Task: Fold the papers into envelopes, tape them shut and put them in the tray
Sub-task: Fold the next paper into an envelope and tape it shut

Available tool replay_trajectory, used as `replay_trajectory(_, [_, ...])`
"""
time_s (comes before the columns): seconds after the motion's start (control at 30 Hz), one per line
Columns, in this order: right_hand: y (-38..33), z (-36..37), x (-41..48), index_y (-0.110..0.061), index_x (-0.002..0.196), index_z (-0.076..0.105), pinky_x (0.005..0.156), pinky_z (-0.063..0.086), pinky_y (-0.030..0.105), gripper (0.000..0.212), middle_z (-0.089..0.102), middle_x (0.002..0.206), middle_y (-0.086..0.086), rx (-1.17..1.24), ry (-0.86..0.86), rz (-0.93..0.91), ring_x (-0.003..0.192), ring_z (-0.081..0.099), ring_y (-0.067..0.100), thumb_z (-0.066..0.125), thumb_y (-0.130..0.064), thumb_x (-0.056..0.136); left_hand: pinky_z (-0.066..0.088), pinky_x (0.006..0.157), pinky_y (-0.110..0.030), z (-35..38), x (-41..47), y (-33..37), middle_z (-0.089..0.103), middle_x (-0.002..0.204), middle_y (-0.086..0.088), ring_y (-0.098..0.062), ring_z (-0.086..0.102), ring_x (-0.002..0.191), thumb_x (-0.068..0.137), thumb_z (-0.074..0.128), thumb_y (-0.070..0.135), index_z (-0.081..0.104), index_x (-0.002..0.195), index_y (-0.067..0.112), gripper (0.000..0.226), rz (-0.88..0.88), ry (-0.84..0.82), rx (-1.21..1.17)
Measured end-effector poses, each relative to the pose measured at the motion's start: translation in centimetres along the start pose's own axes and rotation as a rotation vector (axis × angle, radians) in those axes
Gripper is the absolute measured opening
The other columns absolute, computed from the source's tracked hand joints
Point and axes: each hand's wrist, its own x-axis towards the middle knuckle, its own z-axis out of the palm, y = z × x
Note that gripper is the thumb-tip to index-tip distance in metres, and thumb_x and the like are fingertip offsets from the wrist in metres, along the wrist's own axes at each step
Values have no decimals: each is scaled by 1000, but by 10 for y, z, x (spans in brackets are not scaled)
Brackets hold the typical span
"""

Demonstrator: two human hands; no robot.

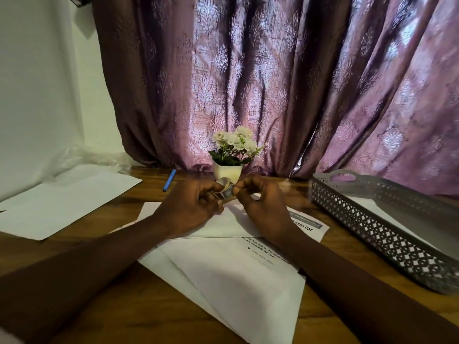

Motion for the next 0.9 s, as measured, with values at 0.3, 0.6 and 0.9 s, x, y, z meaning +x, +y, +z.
replay_trajectory(0.3, [0,-1,0,-20,85,66,77,59,52,19,68,83,-1,195,-4,176,78,62,11,64,-8,99,58,63,-43,-3,-1,-6,73,76,15,-4,70,73,95,63,27,68,90,26,7,48,20,155])
replay_trajectory(0.6, [-2,-2,2,-2,98,69,64,59,29,5,73,99,19,337,57,198,85,66,16,65,-6,98,55,61,-47,-8,3,-15,68,68,3,-19,65,65,86,64,21,66,82,22,5,-108,228,319])
replay_trajectory(0.9, [7,4,3,-12,91,67,59,54,28,20,69,64,4,384,18,306,57,61,14,71,8,89,54,89,-43,-30,13,-42,73,111,-11,-37,65,106,89,61,21,69,113,22,24,-284,67,664])
